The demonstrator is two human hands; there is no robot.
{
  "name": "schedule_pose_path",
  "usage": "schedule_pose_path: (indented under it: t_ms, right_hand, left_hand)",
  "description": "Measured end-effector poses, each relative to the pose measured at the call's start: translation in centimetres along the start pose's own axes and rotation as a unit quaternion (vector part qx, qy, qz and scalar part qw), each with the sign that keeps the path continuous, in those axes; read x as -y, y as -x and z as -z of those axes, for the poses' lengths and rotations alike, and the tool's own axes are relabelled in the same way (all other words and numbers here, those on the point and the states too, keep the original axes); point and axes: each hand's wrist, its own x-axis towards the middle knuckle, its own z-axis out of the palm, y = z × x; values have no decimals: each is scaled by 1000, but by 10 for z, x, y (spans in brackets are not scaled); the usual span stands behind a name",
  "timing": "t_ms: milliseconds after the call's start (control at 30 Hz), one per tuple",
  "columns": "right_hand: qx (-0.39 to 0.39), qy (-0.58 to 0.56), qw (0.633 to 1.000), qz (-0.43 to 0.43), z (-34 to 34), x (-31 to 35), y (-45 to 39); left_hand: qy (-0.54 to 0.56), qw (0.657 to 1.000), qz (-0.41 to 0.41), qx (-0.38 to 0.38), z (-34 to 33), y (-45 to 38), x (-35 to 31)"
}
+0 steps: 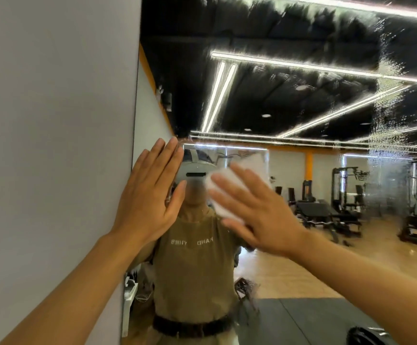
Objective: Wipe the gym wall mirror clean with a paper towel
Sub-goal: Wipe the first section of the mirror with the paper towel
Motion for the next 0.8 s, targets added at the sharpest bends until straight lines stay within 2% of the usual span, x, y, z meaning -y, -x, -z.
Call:
schedule_pose_path:
  t_ms: [100, 200, 333, 467, 567, 633, 800]
  right_hand:
    - [37, 28, 996, 75, -5, 11, 19]
    - [25, 32, 996, 75, -3, -6, 6]
    - [-44, 40, 998, -33, 8, -41, -48]
    - [-105, 57, 970, -210, 36, -85, -110]
    - [-104, 36, 956, -272, 40, -93, -124]
    - [-97, 38, 963, -249, 30, -78, -116]
    - [-53, 9, 996, -76, 2, -9, -55]
  left_hand:
    - [9, 1000, -2, -12, 3, 1, 0]
    - [-5, 1000, 4, -19, 6, 3, 4]
    - [-23, 999, 27, -19, 9, 9, 14]
    - [-32, 998, 60, -16, 11, 20, 25]
    - [-29, 996, 87, -17, 11, 27, 30]
    - [-29, 996, 87, -15, 12, 32, 34]
    - [-28, 997, 69, -13, 14, 36, 40]
